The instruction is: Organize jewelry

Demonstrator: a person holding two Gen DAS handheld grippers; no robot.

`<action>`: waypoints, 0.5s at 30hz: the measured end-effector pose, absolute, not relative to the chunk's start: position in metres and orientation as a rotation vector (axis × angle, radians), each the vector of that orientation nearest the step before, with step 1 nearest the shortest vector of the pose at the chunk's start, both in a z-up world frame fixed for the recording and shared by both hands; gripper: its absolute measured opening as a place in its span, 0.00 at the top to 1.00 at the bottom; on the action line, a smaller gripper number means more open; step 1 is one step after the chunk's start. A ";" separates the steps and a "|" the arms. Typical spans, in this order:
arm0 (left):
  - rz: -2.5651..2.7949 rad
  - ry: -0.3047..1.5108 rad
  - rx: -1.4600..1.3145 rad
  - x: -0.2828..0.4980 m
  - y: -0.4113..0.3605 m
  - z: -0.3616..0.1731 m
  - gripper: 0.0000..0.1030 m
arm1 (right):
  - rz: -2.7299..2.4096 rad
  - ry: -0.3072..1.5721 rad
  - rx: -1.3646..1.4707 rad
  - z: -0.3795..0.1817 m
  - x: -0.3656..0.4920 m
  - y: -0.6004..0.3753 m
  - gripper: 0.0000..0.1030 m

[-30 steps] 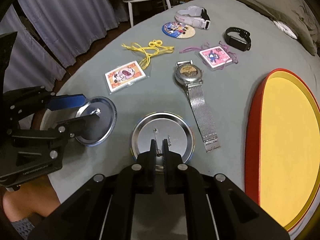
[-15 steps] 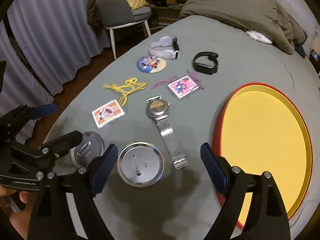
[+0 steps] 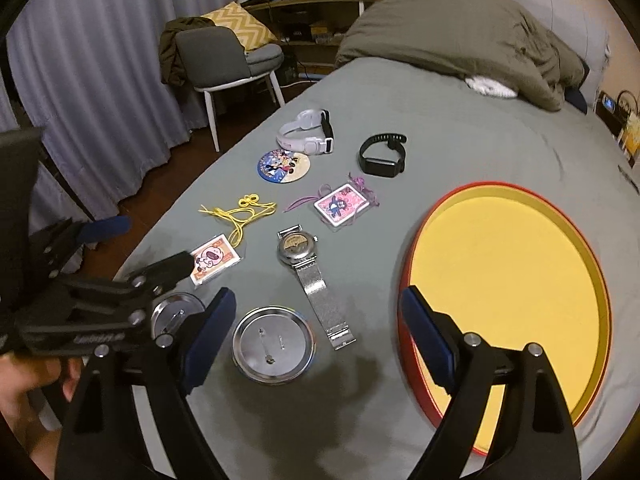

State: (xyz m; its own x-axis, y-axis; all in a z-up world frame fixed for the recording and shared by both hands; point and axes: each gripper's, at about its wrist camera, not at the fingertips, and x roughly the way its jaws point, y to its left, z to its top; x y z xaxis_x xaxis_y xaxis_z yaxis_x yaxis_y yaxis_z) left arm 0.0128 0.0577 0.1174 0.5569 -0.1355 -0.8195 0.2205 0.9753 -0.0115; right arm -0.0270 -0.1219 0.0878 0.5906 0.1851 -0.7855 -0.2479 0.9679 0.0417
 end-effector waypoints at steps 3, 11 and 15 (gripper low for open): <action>-0.201 0.958 0.096 0.020 0.059 0.114 0.06 | 0.249 0.889 -0.097 0.088 -0.032 -0.121 0.22; -0.194 0.957 0.136 0.034 0.058 0.101 0.06 | 0.255 0.881 -0.085 0.081 -0.036 -0.122 0.22; -0.197 0.990 0.142 0.040 0.062 0.087 0.06 | 0.257 0.898 -0.098 0.068 -0.038 -0.116 0.22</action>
